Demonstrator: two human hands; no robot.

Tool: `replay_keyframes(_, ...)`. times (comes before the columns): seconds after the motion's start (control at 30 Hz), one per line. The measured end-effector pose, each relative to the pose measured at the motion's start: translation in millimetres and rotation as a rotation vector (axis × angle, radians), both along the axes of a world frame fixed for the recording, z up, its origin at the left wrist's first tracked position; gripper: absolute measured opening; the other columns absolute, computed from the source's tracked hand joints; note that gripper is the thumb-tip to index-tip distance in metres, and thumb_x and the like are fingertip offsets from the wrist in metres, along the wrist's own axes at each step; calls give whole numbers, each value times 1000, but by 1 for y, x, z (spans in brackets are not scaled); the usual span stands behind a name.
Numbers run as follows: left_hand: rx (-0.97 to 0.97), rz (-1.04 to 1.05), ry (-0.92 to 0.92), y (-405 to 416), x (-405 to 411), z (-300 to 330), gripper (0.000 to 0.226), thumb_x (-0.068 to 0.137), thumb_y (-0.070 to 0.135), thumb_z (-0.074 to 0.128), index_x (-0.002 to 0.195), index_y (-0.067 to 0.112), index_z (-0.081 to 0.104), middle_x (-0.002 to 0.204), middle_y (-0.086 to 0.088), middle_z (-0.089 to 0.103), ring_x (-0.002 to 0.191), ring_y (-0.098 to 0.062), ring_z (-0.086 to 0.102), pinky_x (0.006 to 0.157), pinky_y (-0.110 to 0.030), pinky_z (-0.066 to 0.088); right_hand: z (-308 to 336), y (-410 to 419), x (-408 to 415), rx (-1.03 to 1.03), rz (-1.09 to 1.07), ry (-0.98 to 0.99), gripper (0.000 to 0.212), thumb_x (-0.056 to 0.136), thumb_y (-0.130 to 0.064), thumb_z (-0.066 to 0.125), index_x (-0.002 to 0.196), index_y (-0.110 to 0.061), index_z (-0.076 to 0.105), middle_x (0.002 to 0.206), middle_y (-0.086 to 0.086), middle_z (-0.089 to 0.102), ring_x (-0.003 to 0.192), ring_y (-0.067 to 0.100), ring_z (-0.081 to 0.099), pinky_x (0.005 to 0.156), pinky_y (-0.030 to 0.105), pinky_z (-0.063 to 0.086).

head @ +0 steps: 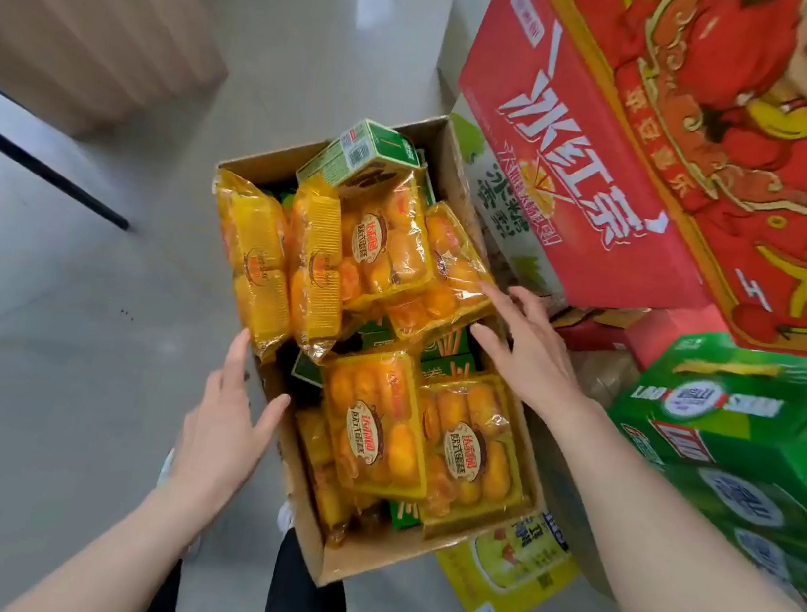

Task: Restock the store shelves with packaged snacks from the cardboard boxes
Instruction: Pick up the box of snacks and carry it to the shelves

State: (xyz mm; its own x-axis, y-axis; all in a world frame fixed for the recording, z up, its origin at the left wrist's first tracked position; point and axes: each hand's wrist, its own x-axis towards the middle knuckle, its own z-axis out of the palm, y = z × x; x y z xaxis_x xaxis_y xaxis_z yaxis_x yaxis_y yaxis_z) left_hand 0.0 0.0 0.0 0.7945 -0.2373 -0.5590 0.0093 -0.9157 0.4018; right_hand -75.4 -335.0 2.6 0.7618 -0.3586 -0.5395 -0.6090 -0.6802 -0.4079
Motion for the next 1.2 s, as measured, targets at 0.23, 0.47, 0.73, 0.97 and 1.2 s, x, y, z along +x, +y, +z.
replay_keyframes(0.23, 73, 59, 11, -16, -10, -50, 68, 94, 26, 63, 149, 14, 25, 114, -21, 66, 97, -46, 63, 82, -51, 49, -43, -10, 23, 59, -45, -81, 47, 96, -58, 52, 142, -50, 42, 148, -3, 49, 133, 22, 48, 104, 44, 42)
replay_keyframes(0.47, 79, 68, 8, -4, -7, -57, 55, 93, 8, 57, 145, 9, 39, 93, -32, 65, 87, -55, 58, 75, -51, 46, -46, -12, 34, 45, -177, -132, 39, 93, -39, 68, 132, -38, 63, 136, -3, 63, 130, 22, 51, 107, 42, 40)
replay_keyframes(0.73, -33, 236, -64, 21, -21, -49, 83, 99, 21, 56, 159, 32, 0, 113, -20, 70, 97, -46, 63, 89, -50, 49, -32, 33, -17, 138, -291, -146, 55, 98, -39, 59, 148, -42, 36, 139, -11, 52, 126, 11, 47, 104, 36, 38)
replay_keyframes(0.97, -53, 151, -39, 14, -28, -65, 75, 101, 23, 50, 159, 28, 1, 114, -23, 66, 100, -49, 61, 88, -53, 48, -50, 44, -52, -24, -414, -240, 61, 99, -17, 61, 145, -45, 34, 140, -1, 60, 103, 17, 67, 97, 46, 54)
replay_keyframes(1.2, -98, 106, -134, 25, -47, -73, 82, 100, 19, 52, 156, 44, -3, 80, -17, 62, 74, -40, 60, 76, -48, 49, -63, 44, -69, -58, -377, -376, 25, 97, -20, 65, 119, -33, 66, 124, -14, 66, 107, 20, 68, 91, 36, 58)
